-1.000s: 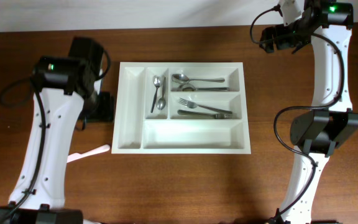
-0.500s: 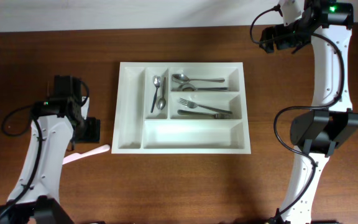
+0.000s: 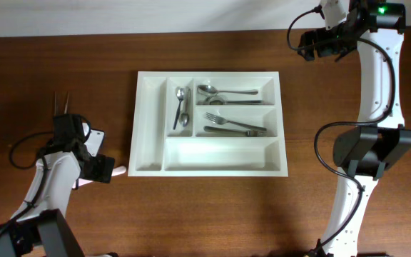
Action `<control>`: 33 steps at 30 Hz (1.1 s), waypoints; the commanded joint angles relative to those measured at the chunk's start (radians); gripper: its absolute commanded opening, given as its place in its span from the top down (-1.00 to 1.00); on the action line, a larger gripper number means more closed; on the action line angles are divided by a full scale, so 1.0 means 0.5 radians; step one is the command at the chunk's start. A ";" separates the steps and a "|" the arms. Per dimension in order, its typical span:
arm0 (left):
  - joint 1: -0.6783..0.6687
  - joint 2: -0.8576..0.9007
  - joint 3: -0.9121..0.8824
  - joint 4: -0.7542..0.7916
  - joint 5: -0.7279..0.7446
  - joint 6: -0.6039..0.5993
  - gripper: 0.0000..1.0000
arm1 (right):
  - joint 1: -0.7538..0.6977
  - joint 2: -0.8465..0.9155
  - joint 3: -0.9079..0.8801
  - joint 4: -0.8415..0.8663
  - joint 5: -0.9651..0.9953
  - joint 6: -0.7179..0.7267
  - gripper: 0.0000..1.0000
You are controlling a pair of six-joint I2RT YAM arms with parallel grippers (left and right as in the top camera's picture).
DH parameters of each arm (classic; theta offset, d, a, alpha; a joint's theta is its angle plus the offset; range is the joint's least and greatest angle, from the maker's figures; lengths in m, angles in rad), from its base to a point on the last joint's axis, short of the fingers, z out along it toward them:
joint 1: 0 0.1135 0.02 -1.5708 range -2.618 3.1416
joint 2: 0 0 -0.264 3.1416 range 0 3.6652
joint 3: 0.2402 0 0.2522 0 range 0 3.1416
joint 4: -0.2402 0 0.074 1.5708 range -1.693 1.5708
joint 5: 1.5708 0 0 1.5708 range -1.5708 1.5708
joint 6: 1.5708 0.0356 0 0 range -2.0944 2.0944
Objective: Pack container
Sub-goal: 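Move the left gripper down to the white plastic knife, then close the left gripper on the knife handle and lift it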
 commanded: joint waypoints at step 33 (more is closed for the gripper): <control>0.011 0.500 -0.035 0.101 0.266 0.165 -0.27 | -0.004 -0.056 0.028 0.000 0.010 0.018 -0.98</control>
